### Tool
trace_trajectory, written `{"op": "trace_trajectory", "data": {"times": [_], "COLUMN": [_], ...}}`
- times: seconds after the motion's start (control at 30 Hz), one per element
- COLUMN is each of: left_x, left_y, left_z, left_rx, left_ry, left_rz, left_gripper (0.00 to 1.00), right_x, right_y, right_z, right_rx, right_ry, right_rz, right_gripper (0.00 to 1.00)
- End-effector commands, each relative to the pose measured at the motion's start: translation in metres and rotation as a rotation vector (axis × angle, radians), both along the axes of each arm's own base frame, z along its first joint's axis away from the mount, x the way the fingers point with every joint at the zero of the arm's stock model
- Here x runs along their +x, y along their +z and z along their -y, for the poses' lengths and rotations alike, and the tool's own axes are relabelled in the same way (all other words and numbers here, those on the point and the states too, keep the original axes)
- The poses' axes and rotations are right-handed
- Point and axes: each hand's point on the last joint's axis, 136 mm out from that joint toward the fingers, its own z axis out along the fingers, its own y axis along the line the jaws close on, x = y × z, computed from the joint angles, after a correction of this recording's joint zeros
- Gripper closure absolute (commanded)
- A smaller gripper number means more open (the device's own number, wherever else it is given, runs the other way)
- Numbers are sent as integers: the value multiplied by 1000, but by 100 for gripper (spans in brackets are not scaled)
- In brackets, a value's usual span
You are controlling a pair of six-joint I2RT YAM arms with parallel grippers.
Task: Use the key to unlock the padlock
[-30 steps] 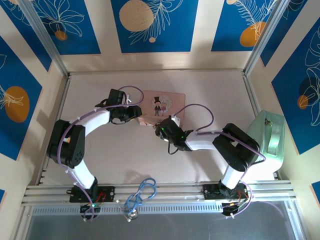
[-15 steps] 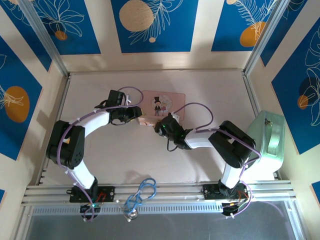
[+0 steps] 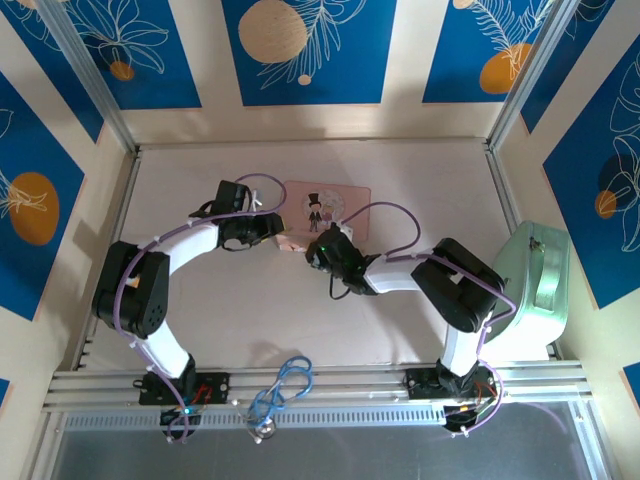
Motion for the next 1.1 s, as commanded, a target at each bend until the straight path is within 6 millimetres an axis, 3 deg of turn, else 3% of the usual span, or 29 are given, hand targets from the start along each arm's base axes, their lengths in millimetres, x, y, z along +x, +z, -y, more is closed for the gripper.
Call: {"op": "trace_trajectory", "data": {"times": [0.0, 0.33, 0.53, 0.9, 1.07], "left_x": [-16, -16, -16, -15, -14], "left_y": [-13, -16, -16, -17, -16], "left_z": [-6, -6, -6, -7, -6], "left_rx": [7, 7, 10, 12, 11], "left_ry": [-1, 2, -1, 1, 2], "left_rz": [-71, -73, -73, -74, -71], "left_gripper": [61, 62, 62, 62, 62], "right_x": [-11, -16, -23, -32, -36], "right_y": [-29, -42, -43, -48, -50], "right_z": [5, 15, 19, 24, 24], "right_rx": [-51, -87, -100, -140, -171], "right_ry": [4, -33, -44, -63, -57], "right_rz": [-104, -168, -186, -241, -263], "right_gripper": [72, 72, 59, 67, 64]}}
